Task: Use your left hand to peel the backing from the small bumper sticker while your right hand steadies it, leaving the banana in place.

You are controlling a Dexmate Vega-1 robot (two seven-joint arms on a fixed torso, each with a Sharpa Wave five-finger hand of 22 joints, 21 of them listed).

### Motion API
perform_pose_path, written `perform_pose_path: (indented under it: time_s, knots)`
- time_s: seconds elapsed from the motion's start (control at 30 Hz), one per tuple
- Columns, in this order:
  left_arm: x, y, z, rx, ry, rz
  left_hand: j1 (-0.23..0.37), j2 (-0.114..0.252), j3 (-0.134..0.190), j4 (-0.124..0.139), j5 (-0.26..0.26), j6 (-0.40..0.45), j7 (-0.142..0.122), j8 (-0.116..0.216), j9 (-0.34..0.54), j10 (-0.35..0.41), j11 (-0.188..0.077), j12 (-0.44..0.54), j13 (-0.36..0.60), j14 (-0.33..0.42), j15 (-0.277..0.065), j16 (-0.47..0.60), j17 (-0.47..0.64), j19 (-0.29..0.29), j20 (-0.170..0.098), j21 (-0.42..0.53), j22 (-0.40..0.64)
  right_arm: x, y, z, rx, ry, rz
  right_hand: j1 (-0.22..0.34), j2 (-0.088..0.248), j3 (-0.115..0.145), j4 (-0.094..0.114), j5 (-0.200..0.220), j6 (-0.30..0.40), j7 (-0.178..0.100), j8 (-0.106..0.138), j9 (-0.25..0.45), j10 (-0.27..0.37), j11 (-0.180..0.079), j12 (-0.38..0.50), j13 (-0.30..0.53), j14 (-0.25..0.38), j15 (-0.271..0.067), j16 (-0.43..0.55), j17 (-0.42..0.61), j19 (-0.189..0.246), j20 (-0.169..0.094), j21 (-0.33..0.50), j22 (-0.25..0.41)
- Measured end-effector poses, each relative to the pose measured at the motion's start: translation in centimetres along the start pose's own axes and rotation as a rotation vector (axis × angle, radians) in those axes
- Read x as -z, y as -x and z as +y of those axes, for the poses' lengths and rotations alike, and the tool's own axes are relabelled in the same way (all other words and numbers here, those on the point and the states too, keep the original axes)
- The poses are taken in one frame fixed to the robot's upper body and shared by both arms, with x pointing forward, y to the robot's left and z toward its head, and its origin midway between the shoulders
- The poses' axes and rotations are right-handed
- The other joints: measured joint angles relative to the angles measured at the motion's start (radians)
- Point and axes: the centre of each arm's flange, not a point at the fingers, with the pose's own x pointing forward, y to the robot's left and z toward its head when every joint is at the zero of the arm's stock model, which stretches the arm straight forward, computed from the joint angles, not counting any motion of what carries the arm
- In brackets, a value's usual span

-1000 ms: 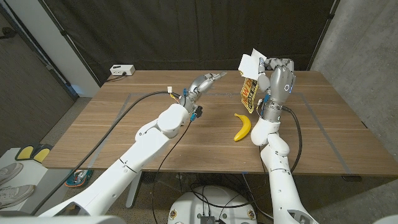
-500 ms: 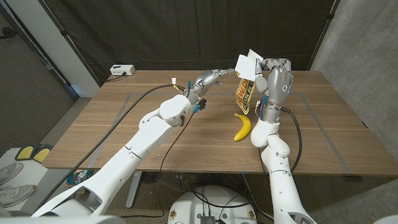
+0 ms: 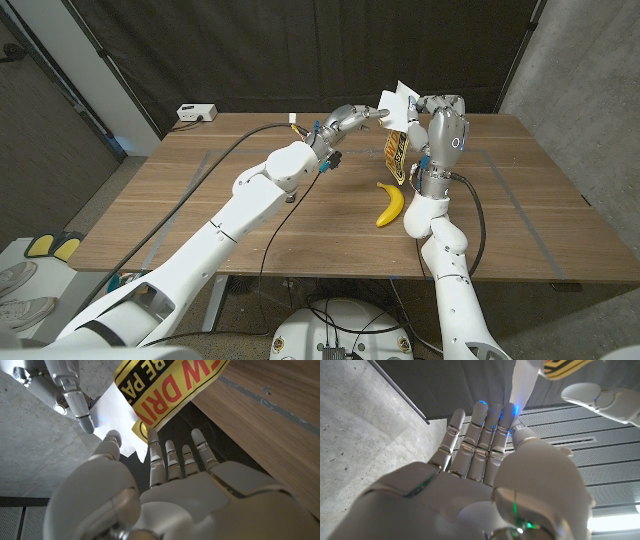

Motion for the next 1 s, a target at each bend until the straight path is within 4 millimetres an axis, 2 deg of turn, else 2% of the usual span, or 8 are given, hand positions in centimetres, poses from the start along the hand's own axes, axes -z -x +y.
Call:
perform_pose_path:
  time_s: [0.2,0.33,0.4,0.47,0.53,0.6,0.77,1.0]
  knots:
    - [-0.2,-0.4,-0.2,-0.021,0.016,-0.008,0.088,0.040,0.020,-0.025,0.023,0.124,0.004,0.013,-0.035,0.064,-0.032,0.013,-0.016,0.045,-0.020,0.019,-0.019,0.000,0.000,0.000,-0.005,0.0,0.3,-0.2,-0.009,-0.003,-0.011,-0.004,-0.004,0.008,-0.003,0.005,0.003,-0.003,0.000,-0.005,0.000,0.000,-0.004,0.003,0.000,0.000,0.000,0.000,0.000,0.000,0.000,0.000]
    - [-0.3,-0.7,-0.2,-0.057,0.042,-0.017,0.225,0.087,0.066,-0.033,0.050,0.279,-0.009,0.054,-0.050,0.136,-0.079,0.031,-0.023,0.098,-0.048,0.049,-0.037,0.039,-0.002,0.014,-0.005,-0.2,0.4,-0.3,-0.010,-0.007,-0.020,-0.005,-0.005,0.010,-0.002,0.005,0.003,-0.003,0.000,-0.005,0.004,-0.003,-0.004,0.002,0.000,0.000,0.004,0.000,0.000,0.000,0.000,0.000]
    - [-0.3,-0.7,-0.2,-0.070,0.048,-0.018,0.258,0.092,0.073,-0.032,0.056,0.305,0.002,0.067,-0.041,0.151,-0.095,0.031,-0.023,0.109,-0.059,0.055,-0.039,0.062,-0.007,0.017,-0.005,-0.2,0.4,-0.4,-0.010,-0.007,-0.021,-0.005,-0.005,0.010,-0.002,0.005,0.003,-0.003,0.000,-0.005,0.005,-0.004,-0.004,0.000,0.000,0.000,0.004,0.000,0.000,0.000,0.000,0.000]
    - [-0.3,-0.7,-0.1,-0.084,0.040,-0.019,0.270,0.098,0.077,-0.029,0.062,0.310,0.007,0.078,-0.025,0.151,-0.095,0.031,-0.022,0.103,-0.069,0.055,-0.038,0.068,-0.011,0.017,-0.005,-0.3,0.5,-0.5,-0.010,-0.008,-0.023,-0.006,-0.006,0.016,-0.002,0.005,0.003,-0.003,0.006,-0.005,0.007,-0.004,-0.004,0.002,0.000,0.000,0.004,0.000,0.000,0.000,0.000,0.000]
    - [-0.3,-0.7,-0.2,-0.100,0.036,-0.019,0.277,0.106,0.085,-0.018,0.070,0.295,0.019,0.093,0.007,0.132,-0.086,0.031,-0.016,0.095,-0.075,0.055,-0.031,0.068,-0.011,0.017,-0.005,-0.3,0.5,-0.5,-0.009,-0.008,-0.022,-0.009,-0.009,0.019,-0.002,0.008,0.003,-0.003,0.008,-0.005,0.007,-0.004,-0.004,0.003,0.000,0.000,0.004,0.000,-0.004,-0.004,0.000,0.000]
    - [-0.5,-0.5,-0.5,-0.105,0.017,-0.023,0.270,0.125,0.090,0.009,0.081,0.242,0.032,0.121,0.072,0.106,-0.069,0.031,-0.003,0.074,-0.068,0.055,-0.013,0.060,-0.010,0.018,-0.005,-0.4,0.5,-0.5,-0.009,-0.009,-0.023,-0.009,-0.009,0.019,-0.002,0.009,0.003,-0.003,0.008,-0.005,0.007,-0.004,-0.004,0.003,0.000,0.000,0.004,0.000,-0.004,-0.004,0.000,0.000]
    - [-0.4,0.0,-0.6,-0.108,-0.036,0.002,0.232,0.168,0.142,0.075,0.077,0.051,0.039,0.248,0.333,0.029,-0.012,0.026,0.047,0.021,-0.038,0.055,0.052,0.011,0.001,0.049,-0.002,-0.3,0.5,-0.7,-0.005,-0.008,-0.018,-0.013,-0.013,0.028,-0.001,0.009,0.003,-0.003,0.008,-0.005,0.007,-0.004,-0.004,0.006,0.000,0.000,0.008,0.000,-0.004,-0.004,0.000,0.000]
    - [-0.4,1.2,-0.8,-0.121,-0.076,0.046,0.226,0.174,0.169,0.104,0.057,-0.002,0.043,0.301,0.433,0.019,-0.002,0.025,0.066,0.012,-0.030,0.055,0.075,0.007,0.003,0.061,0.003,-0.2,0.5,-0.8,0.003,-0.007,-0.003,-0.015,-0.015,0.033,-0.002,0.009,0.004,-0.003,0.009,-0.009,0.007,-0.004,-0.011,0.008,-0.002,-0.002,0.008,0.001,-0.004,-0.004,0.000,0.000]
